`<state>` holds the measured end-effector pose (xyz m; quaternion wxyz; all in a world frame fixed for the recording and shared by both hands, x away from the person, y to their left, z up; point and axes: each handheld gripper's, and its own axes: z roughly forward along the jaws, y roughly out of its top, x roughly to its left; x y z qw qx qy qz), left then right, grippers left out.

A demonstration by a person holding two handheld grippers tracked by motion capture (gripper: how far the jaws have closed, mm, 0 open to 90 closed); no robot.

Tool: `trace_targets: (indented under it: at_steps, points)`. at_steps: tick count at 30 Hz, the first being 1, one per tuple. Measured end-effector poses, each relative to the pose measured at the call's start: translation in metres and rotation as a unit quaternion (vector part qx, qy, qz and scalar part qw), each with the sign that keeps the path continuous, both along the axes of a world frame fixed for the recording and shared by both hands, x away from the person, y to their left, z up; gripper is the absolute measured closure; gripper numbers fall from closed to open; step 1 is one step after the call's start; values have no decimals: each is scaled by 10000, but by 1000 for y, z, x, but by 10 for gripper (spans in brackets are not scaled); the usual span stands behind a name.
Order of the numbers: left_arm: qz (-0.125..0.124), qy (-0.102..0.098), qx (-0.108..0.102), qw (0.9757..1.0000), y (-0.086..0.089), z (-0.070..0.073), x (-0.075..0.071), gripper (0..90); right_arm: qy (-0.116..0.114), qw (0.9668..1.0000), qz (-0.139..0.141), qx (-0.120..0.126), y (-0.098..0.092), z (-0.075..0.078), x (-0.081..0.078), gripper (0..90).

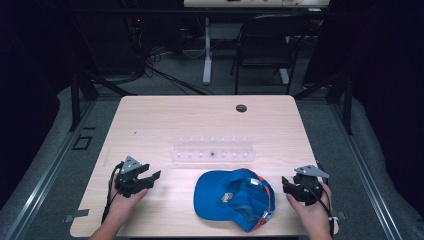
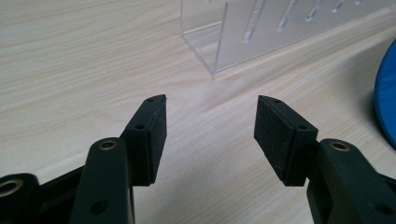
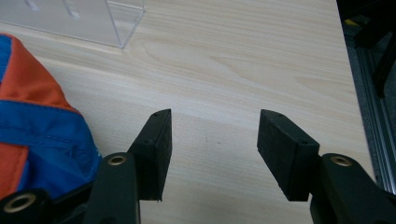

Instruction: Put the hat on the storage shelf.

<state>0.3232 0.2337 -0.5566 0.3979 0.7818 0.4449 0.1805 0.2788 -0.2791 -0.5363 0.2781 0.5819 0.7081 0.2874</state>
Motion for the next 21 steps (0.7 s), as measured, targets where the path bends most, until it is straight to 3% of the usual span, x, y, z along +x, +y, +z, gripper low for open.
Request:
trace_targets:
  at_steps: [1,4,11,13,14,15,16,17,18,21]
  points:
    - [0,0,0,10000,0,0,0,448,0,10000,0,0,0,0,0,454]
    - [-36,-8,38,10000,-2,-1,1,448,301,9993,123,182,-4,17,2,511]
    - [-78,29,81,9999,-5,-1,1,448,673,9960,313,497,-13,31,3,563]
    - [-69,16,72,9999,-5,-2,1,448,857,9934,306,691,-14,35,1,573]
    - [-79,12,83,9999,-6,-2,1,448,1043,9903,293,870,-15,36,0,591]
    - [-79,12,83,9999,-6,-2,1,448,1043,9903,293,870,-15,36,0,591]
    - [-83,6,80,9999,-7,-2,0,448,1218,9862,225,1102,-16,38,-1,613]
    - [-83,6,80,9999,-7,-2,0,448,1218,9862,225,1102,-16,38,-1,613]
    - [-100,-10,94,9999,-7,-1,-1,448,1395,9811,255,1313,-17,39,-2,614]
    - [-112,-9,103,9999,-8,-2,-1,448,1509,9780,306,1406,-16,39,-3,614]
